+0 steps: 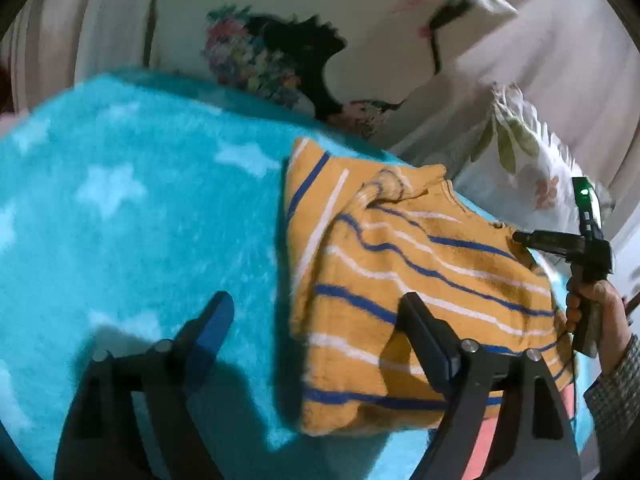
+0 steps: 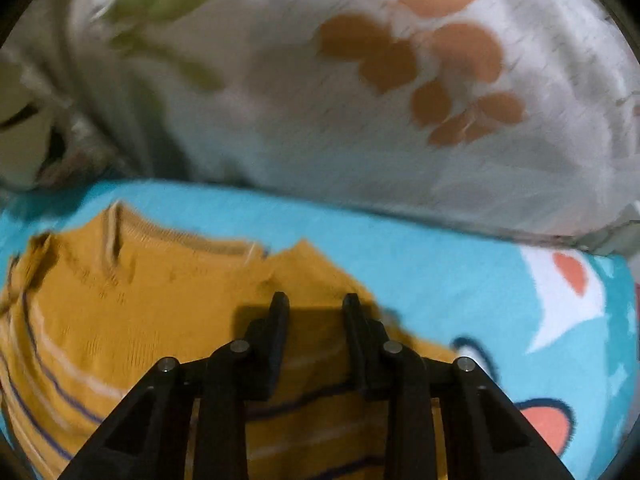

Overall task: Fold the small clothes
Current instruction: 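Press and smooth the folded sweater with the right tool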

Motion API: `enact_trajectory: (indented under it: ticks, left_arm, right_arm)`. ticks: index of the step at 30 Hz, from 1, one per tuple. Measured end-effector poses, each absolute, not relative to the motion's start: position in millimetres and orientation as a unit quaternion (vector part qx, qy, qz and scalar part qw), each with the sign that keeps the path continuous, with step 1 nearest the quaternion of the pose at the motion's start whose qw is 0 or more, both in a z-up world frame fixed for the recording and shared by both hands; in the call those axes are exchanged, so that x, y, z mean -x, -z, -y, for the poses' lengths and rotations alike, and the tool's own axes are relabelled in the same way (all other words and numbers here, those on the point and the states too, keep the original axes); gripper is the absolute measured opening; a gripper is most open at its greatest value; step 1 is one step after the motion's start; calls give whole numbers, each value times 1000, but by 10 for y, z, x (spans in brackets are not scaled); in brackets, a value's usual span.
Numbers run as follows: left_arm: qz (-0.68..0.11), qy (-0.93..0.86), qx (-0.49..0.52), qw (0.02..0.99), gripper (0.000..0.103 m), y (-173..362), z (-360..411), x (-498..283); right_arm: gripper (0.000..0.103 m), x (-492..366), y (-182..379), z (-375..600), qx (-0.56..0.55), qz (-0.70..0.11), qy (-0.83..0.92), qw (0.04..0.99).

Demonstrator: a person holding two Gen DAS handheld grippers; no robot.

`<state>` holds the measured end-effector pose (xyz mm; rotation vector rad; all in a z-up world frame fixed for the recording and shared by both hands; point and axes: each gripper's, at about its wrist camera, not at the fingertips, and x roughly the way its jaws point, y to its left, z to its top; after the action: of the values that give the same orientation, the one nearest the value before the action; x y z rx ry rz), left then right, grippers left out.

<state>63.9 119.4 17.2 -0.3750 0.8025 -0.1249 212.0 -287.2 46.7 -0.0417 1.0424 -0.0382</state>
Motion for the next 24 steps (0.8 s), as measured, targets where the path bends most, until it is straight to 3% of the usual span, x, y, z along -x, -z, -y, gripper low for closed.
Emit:
enact_trajectory:
  ticks: [3, 7, 15, 21, 24]
  left_arm:
    - [-385, 56, 174, 904, 85, -177, -1168, -632]
    - [-385, 58, 177, 904, 85, -175, -1177, -629]
    - [-384, 65, 182, 903, 85, -170, -1185, -622]
    - [-384, 70, 185, 902, 85, -160, -1188, -629]
    - [-384, 71, 185, 902, 85, -162, -1186, -632]
  right_arm:
    - [32, -1945, -860, 2556, 29, -449, -33, 892]
    - [32, -1746, -1092, 1776, 32, -444, -183, 877]
    - [25, -1769, -473, 245, 195, -474, -256, 820]
    - [26, -2169, -412, -79, 178, -464, -240, 833]
    - [35, -2189, -490, -78, 166, -462, -240, 837]
